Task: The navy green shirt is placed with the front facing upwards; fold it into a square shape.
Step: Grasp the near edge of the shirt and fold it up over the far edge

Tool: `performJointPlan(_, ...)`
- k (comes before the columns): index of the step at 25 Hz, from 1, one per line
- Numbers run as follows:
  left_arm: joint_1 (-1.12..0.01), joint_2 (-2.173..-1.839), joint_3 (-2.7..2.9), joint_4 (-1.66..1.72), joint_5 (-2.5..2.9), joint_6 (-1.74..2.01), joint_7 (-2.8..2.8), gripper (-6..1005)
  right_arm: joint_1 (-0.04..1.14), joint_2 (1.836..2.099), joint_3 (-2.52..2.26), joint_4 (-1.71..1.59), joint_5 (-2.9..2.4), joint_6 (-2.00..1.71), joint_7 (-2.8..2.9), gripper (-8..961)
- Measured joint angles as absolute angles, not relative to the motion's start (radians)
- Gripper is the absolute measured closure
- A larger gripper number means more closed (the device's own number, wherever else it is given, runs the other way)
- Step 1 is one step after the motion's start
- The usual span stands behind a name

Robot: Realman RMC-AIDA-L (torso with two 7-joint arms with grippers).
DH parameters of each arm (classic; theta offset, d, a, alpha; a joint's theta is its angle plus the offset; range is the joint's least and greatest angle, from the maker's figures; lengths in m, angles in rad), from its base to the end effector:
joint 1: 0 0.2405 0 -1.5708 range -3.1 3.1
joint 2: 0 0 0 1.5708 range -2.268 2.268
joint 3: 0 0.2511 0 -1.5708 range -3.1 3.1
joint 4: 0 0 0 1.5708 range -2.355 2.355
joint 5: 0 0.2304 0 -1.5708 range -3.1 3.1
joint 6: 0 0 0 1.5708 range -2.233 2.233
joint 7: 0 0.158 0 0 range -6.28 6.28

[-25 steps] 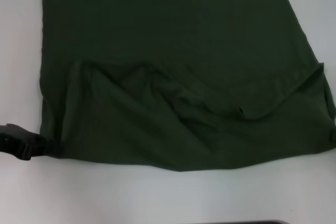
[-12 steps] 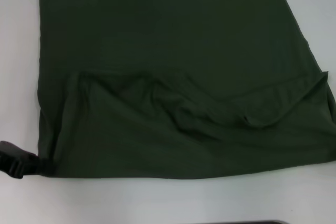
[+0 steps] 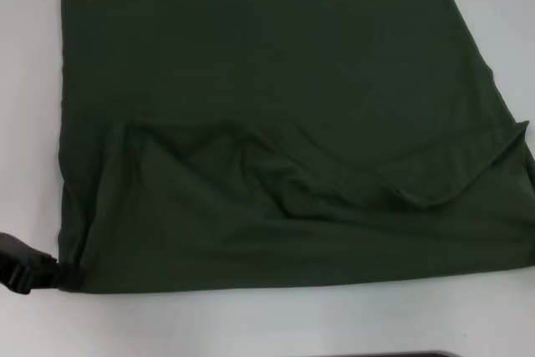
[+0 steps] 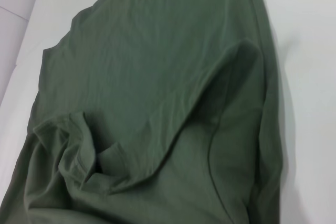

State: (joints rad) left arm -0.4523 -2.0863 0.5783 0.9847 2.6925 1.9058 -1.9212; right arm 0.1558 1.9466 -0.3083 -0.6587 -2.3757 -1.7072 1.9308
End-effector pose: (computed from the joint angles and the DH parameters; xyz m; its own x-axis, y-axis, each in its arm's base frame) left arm -0.3318 0.2667 0.0362 0.5456 0.8353 -0.0682 0.8356 -0.5484 -0.0322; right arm 0.4296 0.1840 0.0660 0.0657 -0.8872 -0.4568 -0.9955 -0.0893 0.0302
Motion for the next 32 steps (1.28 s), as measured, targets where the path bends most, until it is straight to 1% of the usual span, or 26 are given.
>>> performJointPlan(8,-0.466,-2.081,0.548,0.984,2.649,1.906,-1.886,974,0.178,1.946,-0.286,-0.660,-2.368,-1.728,1.920,927)
performJointPlan(13,-0.474,-2.066,0.467,0.981,2.617,1.917,-1.862,974,0.199,1.935,-0.236,-0.661,-2.367,-1.761,1.914,927)
performJointPlan(19,-0.478,-2.055,0.417,0.986,2.571,1.928,-1.844,974,0.234,1.919,-0.210,-0.663,-2.367,-1.786,1.923,927)
performJointPlan(27,-0.493,-2.036,0.380,0.994,2.492,1.924,-1.839,974,0.321,1.910,-0.199,-0.721,-2.365,-1.798,1.982,927)
performJointPlan(32,-0.518,-2.033,0.359,0.994,2.480,1.905,-1.842,974,0.385,1.896,-0.198,-0.741,-2.365,-1.802,2.021,927)
